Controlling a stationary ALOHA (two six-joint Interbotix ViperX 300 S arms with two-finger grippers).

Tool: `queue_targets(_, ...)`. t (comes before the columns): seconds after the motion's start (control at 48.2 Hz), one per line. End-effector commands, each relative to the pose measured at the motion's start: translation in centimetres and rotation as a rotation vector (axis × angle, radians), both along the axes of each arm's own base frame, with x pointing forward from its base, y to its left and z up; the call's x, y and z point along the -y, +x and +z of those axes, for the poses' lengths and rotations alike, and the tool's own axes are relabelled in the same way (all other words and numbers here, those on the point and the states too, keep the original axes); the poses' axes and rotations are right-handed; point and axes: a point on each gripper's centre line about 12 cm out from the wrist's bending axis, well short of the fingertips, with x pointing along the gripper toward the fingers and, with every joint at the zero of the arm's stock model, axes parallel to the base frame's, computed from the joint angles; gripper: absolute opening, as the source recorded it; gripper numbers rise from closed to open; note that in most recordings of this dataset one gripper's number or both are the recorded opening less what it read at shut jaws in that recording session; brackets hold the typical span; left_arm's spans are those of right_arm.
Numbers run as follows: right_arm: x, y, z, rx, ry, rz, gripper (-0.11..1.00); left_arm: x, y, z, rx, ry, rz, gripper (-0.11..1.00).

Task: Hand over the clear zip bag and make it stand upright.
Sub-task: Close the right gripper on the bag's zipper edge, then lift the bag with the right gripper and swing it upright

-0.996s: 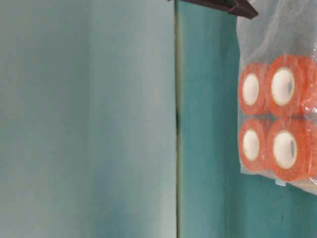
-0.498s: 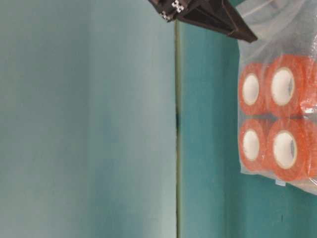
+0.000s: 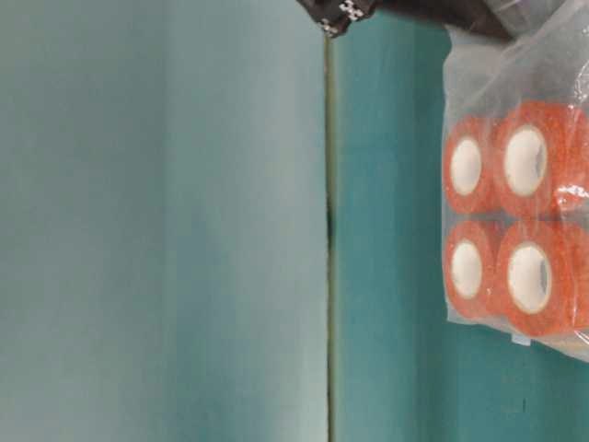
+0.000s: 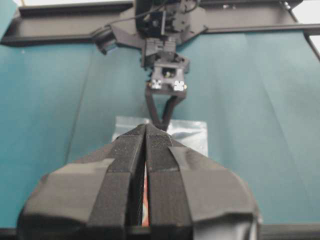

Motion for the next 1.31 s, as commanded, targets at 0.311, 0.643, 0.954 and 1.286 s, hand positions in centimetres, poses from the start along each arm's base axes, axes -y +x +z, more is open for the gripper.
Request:
queue_targets(0.311,0.1,0.6,0.6,0.029,-0.046,0.039,0.01,0.5,0.2,1.2,0.037,-0.011,-0.021,-0.01)
queue_targets(0.643,0.1,2.0,3.7,0.076,-0.109,0.159,0.01,0.2,0.3,1.5,0.038,-0.080,-0.005,-0.01)
queue_targets(0.954,1.0,3.9,8.7,0.118,-0.118,0.277,0.01,0.0,0.4,2.0,0.051,-0.191,0.012,-0.01)
queue_targets(1.286,1.8,6.8,14.1,0.108,-0.137,0.463,0.01,-0.8,0.4,2.4,0.087,-0.302,0.042,-0.01)
